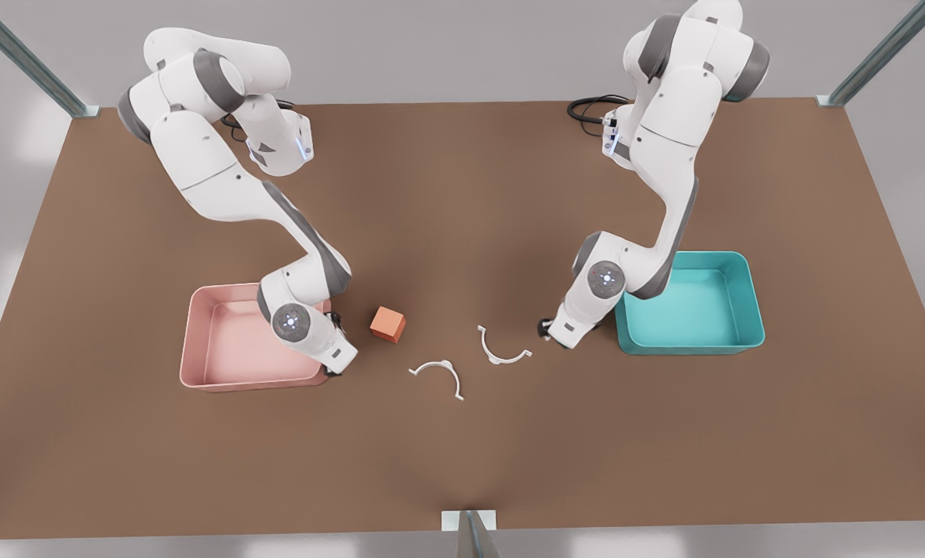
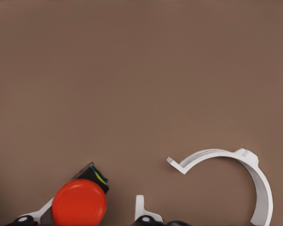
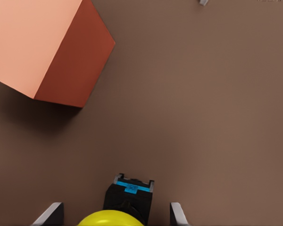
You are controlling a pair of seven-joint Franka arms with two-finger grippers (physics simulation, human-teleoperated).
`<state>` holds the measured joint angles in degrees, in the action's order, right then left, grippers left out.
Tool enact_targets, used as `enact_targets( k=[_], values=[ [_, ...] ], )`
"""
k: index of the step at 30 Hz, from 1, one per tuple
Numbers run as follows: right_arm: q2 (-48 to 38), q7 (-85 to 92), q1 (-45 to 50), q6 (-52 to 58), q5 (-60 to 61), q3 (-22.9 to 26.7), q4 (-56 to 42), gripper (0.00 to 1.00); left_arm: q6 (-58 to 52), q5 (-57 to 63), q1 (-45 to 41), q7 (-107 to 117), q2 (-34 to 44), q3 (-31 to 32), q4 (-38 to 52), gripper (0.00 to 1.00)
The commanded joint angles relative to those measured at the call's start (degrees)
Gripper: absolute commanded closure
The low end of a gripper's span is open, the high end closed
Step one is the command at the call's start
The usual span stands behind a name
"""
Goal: Place the red button in the blue storage box with the left arm, and place the yellow button in the pink storage box with the right arm
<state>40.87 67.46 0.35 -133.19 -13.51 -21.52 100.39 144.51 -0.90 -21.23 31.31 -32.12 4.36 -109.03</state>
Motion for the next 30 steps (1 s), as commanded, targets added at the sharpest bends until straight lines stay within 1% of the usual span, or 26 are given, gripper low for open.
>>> enact_targets(
  k=[1, 2, 3, 4, 5, 6, 7, 8, 9, 11, 14, 15, 16, 19, 20, 23, 24, 26, 28, 30],
  values=[
    [0.35, 11.56, 0.01, -1.64, 0.06, -0.01, 0.07, 0.16, 1.56, 0.11, 0.05, 2.53, 0.04, -0.05, 0.05, 0.30],
    [0.52, 11.56, 0.01, -1.72, 0.06, -0.01, 0.07, 0.27, 1.56, 0.11, 0.05, 2.53, -0.83, -0.05, -0.04, 0.31],
    [0.52, 11.56, 0.09, -1.81, 0.06, -0.01, 0.07, 0.40, 1.56, 0.20, 0.05, 2.53, -1.01, -0.05, -0.04, 0.33],
    [0.52, 11.56, 0.18, -1.81, 0.06, -0.01, 0.07, 0.47, 1.56, 0.20, 0.05, 2.53, -1.01, -0.05, -0.04, 0.33],
    [0.52, 11.56, 0.18, -1.81, 0.06, -0.01, 0.07, 0.51, 1.56, 0.11, -0.03, 2.53, -1.01, -0.05, -0.04, 0.33],
    [0.44, 11.56, 0.27, -1.81, 0.06, -0.01, 0.16, 0.54, 1.56, 0.11, -0.04, 2.53, -1.01, -0.05, -0.04, 0.36],
    [0.44, 11.64, 0.27, -1.81, 0.06, -0.01, 0.25, 0.60, 1.56, 0.11, 0.05, 2.53, -0.84, -0.05, -0.04, 0.39],
    [0.44, 11.64, 0.18, -1.81, -0.03, -0.01, 0.25, 0.66, 1.56, 0.11, 0.05, 2.53, -0.84, -0.05, -0.04, 0.41],
    [0.44, 11.56, 0.18, -1.81, 0.06, -0.01, 0.25, 0.68, 1.48, 0.11, 0.05, 2.53, -0.58, -0.05, -0.04, 0.41],
    [-0.09, 11.64, 0.27, -1.46, -0.03, -0.28, 0.16, 0.78, 1.30, 0.11, 0.14, 2.62, 0.39, -0.14, -0.04, 0.42],
    [-1.76, 11.47, 0.36, -0.32, -0.03, -0.72, -0.10, 0.78, 1.21, 0.11, 0.14, 2.79, 1.53, -0.23, -0.04, 0.42],
    [-3.52, 8.75, 0.27, 1.87, -0.03, -1.42, -0.10, 0.78, 1.04, 0.11, 0.14, 2.88, 2.32, -0.23, -0.04, 0.42],
    [-5.19, 6.03, 0.36, 3.55, -0.03, -2.21, -0.10, 0.78, 0.95, 0.11, 0.14, 2.97, 2.33, -0.23, -0.04, 0.45],
    [-12.12, -5.31, 0.18, 9.69, -0.03, -3.53, 0.33, 0.78, 0.95, 0.11, 0.14, 2.88, 2.15, -0.23, -0.22, 0.46],
    [-15.99, -11.38, -0.08, 13.47, 0.15, -3.53, 0.33, 0.78, 0.95, 0.11, 0.14, 2.79, 2.06, -0.31, -0.22, 0.46],
    [-21.36, -16.65, -3.59, 20.33, 0.32, -4.32, 0.42, 0.78, 0.34, 0.11, 0.14, 2.70, 3.64, -0.84, -0.22, 0.46],
    [-23.29, -16.92, -5.09, 20.95, 0.41, -4.32, 2.08, 0.78, -1.42, 0.11, 0.05, 2.62, 4.78, -1.19, -0.22, 0.46],
    [-29.97, -18.41, -10.27, 18.93, 2.87, -6.78, 10.96, 0.78, -4.94, 0.20, 0.14, 2.35, 7.51, -1.81, -0.22, 0.46],
    [-31.91, -18.59, -12.82, 18.49, 5.07, -6.78, 14.04, 0.78, -8.62, 0.46, 0.14, -0.37, 9.53, -2.86, -0.13, 0.46],
    [-31.56, -18.50, -14.41, 16.47, 5.25, -6.78, 15.54, 0.78, -13.64, 0.46, 0.75, -4.15, 12.17, -4.27, -0.22, 0.46]
  ],
)
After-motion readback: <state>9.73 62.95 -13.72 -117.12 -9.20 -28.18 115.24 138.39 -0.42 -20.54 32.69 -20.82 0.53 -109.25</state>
